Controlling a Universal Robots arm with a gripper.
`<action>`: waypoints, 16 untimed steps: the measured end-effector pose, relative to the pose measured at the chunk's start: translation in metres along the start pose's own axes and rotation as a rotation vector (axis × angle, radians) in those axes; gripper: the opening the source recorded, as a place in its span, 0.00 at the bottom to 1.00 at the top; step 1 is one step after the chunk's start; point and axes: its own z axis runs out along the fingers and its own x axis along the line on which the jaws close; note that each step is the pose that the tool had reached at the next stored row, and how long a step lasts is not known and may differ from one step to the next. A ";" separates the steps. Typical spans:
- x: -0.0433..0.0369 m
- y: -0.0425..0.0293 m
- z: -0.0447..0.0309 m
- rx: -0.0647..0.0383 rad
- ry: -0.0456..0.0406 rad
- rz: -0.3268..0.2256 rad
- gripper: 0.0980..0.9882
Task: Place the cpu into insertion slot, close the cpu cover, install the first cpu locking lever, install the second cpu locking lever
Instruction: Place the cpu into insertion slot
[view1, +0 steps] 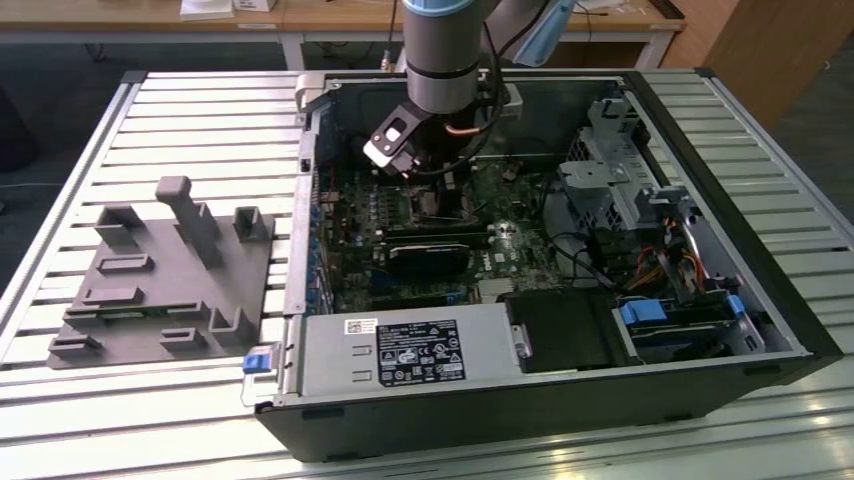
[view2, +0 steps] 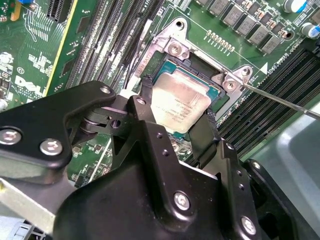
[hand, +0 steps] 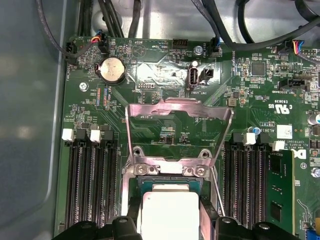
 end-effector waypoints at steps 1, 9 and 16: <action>0.0000 0.0000 0.0000 0.000 0.0001 0.000 0.50; 0.0001 0.0001 0.0003 -0.001 0.0007 0.000 0.50; 0.0000 0.0000 0.0002 0.000 0.0002 0.000 0.58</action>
